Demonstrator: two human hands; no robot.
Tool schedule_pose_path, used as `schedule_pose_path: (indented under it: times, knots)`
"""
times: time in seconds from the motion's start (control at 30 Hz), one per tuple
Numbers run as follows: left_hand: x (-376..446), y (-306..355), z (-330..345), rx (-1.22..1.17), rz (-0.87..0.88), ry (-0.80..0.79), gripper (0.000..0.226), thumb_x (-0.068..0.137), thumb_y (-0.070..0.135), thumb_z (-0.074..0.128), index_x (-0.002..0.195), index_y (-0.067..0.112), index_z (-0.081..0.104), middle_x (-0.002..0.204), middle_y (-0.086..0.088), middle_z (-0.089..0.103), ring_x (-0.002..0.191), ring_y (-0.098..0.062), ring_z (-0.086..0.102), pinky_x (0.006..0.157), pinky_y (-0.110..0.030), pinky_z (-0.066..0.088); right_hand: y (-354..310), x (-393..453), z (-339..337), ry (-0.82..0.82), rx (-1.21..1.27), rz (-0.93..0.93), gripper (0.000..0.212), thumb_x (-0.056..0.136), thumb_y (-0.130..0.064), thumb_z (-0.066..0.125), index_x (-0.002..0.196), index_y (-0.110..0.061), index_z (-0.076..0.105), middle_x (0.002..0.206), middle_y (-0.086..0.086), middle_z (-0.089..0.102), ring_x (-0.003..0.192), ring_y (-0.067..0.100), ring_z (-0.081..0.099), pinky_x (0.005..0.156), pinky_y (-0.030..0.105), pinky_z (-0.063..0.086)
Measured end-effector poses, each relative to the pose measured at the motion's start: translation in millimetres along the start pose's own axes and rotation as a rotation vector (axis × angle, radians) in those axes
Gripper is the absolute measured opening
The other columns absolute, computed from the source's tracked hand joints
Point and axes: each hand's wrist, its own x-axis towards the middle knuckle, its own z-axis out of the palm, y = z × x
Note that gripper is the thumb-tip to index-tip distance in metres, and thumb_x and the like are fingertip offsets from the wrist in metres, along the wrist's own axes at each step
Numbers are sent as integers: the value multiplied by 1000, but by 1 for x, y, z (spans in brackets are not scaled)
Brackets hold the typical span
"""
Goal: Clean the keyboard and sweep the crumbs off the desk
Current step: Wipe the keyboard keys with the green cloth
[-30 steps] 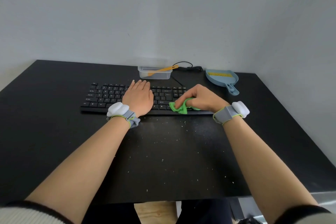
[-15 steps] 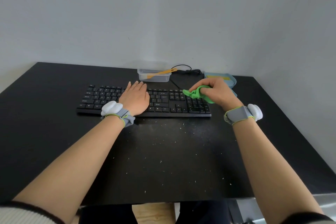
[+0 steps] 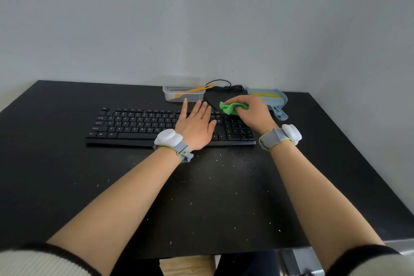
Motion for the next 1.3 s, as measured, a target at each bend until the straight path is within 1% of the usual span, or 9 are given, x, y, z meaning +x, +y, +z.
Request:
schedule_pose_path:
  times: [0.1,0.27,0.4,0.67,0.8,0.9,1.07,1.2,1.3]
  knots:
    - [-1,1,4,-36,-24,4,59,105,42,9,159,16,9,166,1,4,152,-15,-5,118,-56,-15,1,2,6,-65,-92,-16,37,91,-3,55,111,-24,77,111,-3,74,96,7,61,77,3,42]
    - [0,0,7,-109,-22,13,58,105,39,13,158,16,11,166,1,9,152,-16,0,121,-51,-9,5,-3,13,-137,-265,-56,37,90,-13,56,121,-27,71,119,3,72,109,23,65,97,31,50]
    - [1,0,9,-106,-18,27,57,105,37,14,158,15,11,166,0,10,152,-16,2,122,-48,-7,0,-14,3,-156,-268,-98,31,85,-14,61,107,-27,79,109,-2,75,74,6,60,75,16,48]
    - [4,-2,11,-102,-22,16,57,105,36,14,158,15,12,166,0,10,152,-16,3,122,-46,-6,-2,-44,-4,-220,-143,-47,18,80,-17,70,91,-25,82,100,-6,73,94,10,63,87,23,50]
    - [5,-3,12,-106,-15,12,57,105,36,14,158,15,12,166,0,10,152,-16,3,123,-45,-6,-3,-54,-15,-311,-116,-24,19,79,-10,68,72,-26,77,80,-6,73,75,3,63,71,20,51]
    - [6,-3,12,-102,-4,12,57,105,36,14,158,14,11,166,-1,10,152,-17,3,123,-45,-5,-3,-52,-30,-219,9,-8,28,81,-7,59,60,-22,68,62,-4,64,57,1,54,61,23,46]
    - [7,-3,12,-102,-1,14,57,105,36,14,158,14,12,166,-1,10,152,-17,4,123,-45,-5,7,-23,-28,92,120,-31,23,86,-13,56,86,-27,74,90,-6,75,92,13,68,85,25,52]
    - [6,-2,14,-104,-10,29,57,105,35,15,158,14,12,166,-1,11,152,-17,4,123,-44,-6,-3,-5,-5,39,8,-62,35,88,-5,50,103,-25,75,97,-7,74,87,8,63,77,18,48]
    - [6,-2,14,-104,-12,36,57,105,35,15,158,14,12,165,-1,11,152,-17,4,123,-44,-6,-7,0,14,-122,-130,-113,38,90,-5,50,113,-24,74,111,-4,74,103,13,65,89,18,44]
